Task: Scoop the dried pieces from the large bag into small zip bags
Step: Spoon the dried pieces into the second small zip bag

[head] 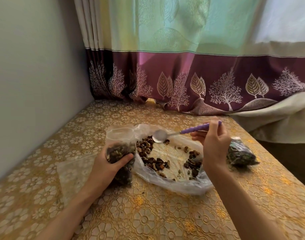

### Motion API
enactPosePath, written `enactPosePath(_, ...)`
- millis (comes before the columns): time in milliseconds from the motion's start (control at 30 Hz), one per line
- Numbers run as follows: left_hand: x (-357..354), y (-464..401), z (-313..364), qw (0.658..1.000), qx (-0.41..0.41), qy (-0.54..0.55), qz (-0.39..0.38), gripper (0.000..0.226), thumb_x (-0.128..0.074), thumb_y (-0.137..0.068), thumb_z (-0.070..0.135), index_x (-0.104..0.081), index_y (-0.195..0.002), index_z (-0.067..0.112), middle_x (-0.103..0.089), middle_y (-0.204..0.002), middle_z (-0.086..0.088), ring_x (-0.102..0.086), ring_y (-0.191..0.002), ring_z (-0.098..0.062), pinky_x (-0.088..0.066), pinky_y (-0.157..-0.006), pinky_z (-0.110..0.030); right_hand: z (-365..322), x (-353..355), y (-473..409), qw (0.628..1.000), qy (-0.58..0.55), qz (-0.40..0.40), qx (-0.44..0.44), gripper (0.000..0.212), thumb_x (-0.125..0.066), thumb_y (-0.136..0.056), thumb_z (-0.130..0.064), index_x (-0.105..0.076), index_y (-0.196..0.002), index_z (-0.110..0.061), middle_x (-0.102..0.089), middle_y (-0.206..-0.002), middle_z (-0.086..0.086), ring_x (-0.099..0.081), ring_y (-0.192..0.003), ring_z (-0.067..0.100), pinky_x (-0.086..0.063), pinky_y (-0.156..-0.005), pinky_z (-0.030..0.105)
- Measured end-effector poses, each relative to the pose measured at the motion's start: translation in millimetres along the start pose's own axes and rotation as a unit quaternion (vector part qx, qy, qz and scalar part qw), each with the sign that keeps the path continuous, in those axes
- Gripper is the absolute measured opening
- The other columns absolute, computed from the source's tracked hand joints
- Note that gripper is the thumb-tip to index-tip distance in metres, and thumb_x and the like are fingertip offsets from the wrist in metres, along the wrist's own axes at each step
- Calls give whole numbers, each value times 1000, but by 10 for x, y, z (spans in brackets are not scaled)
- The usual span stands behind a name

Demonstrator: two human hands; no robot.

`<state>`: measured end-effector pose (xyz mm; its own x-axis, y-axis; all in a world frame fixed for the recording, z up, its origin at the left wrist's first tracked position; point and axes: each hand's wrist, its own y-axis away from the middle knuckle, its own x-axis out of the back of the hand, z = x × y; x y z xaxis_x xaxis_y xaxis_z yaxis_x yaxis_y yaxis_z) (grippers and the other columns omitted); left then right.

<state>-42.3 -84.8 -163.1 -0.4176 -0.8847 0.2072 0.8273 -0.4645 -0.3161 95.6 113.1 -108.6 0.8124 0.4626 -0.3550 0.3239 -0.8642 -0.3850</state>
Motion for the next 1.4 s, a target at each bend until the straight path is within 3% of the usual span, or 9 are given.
enactPosePath(100, 3, -7, -3, 1000, -6, -19, 10, 45, -73, -51, 43, -54, -92, 40, -60, -92, 18, -54, -80, 21, -42, -61, -5, 145, 128, 41, 994, 103, 13, 43, 33, -38, -101, -28, -53, -79, -9, -67, -56, -4, -60, -46, 8, -48, -46, 19)
enactPosePath(267, 0, -10, -16, 999, -7, -35, 4, 46, -71, -51, 47, -52, -93, 41, -57, -95, 21, -50, -85, 13, -37, -67, -9, 234, 232, 57, 977, 197, 12, 82, 32, -38, -99, -36, -52, -80, -15, -66, -55, -5, -60, -47, 10, -47, -48, 23)
enactPosePath(600, 11, -16, -37, 998, -35, -51, -8, 46, -71, -53, 45, -51, -95, 40, -55, -99, 21, -49, -92, 9, -39, -73, -14, 287, 275, 197, 987, 153, -34, -22, 38, -40, -100, -30, -56, -75, -6, -69, -59, 9, -66, -53, 23, -50, -46, 21)
enactPosePath(800, 46, -26, -2, 997, -25, -49, -58, 52, -71, -54, 40, -48, -101, 41, -52, -99, 22, -50, -88, 10, -40, -67, -10, 316, 228, 241, 978, 194, -60, -45, 39, -45, -99, -29, -63, -76, -4, -69, -62, 8, -64, -52, 20, -52, -49, 30)
enactPosePath(933, 157, -32, -5, 989, 28, -3, -148, 56, -80, -65, 33, -46, -107, 47, -51, -112, 9, -55, -100, -13, -52, -78, -33, 303, 252, 208, 976, 164, -83, -116, 39, -46, -98, -24, -64, -76, 1, -66, -54, 8, -60, -43, 17, -47, -41, 21)
enactPosePath(1033, 246, -34, 11, 977, 62, 23, -204, 66, -62, -59, 19, -43, -114, 50, -47, -122, 3, -52, -107, -23, -51, -85, -48, 293, 254, 205, 974, 134, -89, -158, 41, -46, -99, -20, -65, -68, 0, -67, -54, 10, -63, -45, 19, -50, -41, 20)
enactPosePath(1133, 288, -55, 12, 970, 46, -6, -237, 75, -59, -58, 15, -35, -120, 49, -39, -132, 1, -45, -113, -17, -50, -81, -31, 294, 261, 208, 975, 128, -78, -165, 44, -46, -99, -21, -66, -64, -2, -68, -56, 12, -65, -47, 20, -50, -42, 20)
enactPosePath(1267, 291, -85, -13, 968, 55, 15, -243, 76, -61, -78, -6, -34, -118, 53, -36, -130, 2, -50, -106, -13, -54, -66, -20, 304, 284, 177, 976, 136, -50, -160, 43, -46, -98, -24, -67, -67, -2, -69, -57, 11, -66, -48, 20, -51, -43, 19)
enactPosePath(1400, 279, -104, 16, 975, 58, 54, -209, 69, -70, -70, 6, -42, -118, 48, -51, -121, 5, -57, -98, -10, -52, -62, -14, 304, 305, 138, 980, 129, -28, -150, 43, -46, -99, -25, -67, -70, -1, -68, -55, 9, -65, -46, 18, -50, -43, 18)
